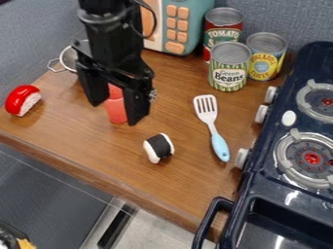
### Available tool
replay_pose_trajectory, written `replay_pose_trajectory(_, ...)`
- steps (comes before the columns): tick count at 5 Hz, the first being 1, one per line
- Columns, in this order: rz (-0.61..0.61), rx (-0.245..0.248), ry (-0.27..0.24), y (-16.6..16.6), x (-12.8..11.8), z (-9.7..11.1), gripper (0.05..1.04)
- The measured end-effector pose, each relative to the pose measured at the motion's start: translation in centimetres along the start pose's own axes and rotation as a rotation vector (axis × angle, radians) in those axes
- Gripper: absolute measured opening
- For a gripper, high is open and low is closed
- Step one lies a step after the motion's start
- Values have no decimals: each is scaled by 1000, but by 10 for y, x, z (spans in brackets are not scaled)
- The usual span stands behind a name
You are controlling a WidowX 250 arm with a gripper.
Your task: The arm did noothing
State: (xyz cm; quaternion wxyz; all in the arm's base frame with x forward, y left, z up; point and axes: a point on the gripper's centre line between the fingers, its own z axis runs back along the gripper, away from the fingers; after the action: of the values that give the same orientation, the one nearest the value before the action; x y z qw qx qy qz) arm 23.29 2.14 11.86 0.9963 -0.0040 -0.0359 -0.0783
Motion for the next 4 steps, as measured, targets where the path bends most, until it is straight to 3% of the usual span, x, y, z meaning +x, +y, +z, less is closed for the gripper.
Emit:
replay_pose_trajectory(1,0,-21,-1,0,13,-8,999)
replay_pose_trajectory(3,16,-24,57,1,20,-35,999)
replay_pose_trajectory(4,24,-20,55,0,25,-39,999)
